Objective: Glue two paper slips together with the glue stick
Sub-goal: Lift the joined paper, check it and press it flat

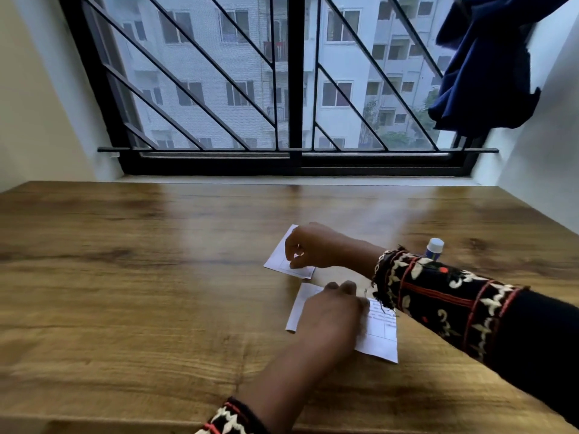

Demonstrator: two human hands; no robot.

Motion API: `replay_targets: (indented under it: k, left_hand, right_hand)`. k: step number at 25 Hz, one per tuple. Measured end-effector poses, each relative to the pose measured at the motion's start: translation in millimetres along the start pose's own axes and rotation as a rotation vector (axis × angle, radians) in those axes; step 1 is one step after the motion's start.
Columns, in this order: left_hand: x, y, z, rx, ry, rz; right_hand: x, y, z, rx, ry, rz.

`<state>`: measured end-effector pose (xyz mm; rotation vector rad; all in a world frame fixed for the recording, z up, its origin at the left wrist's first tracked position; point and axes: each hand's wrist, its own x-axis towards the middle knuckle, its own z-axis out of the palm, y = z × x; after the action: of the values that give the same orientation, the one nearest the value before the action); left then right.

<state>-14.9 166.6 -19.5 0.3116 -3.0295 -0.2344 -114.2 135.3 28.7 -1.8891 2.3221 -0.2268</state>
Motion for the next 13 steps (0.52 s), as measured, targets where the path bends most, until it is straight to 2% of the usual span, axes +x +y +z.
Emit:
replay_targets:
  k: [6,13]
  left_hand:
    - [-1.4,-3.4,4.6,-0.025,0.044,-0.012]
    - [-2.0,-1.6,4.5,-0.016,0.051,-0.055]
  right_hand:
    - [13.7,-0.7,19.8,-0.242,-0.053,0.011]
    - [12.5,-0.9,29.0,-0.289,0.009,-0.044]
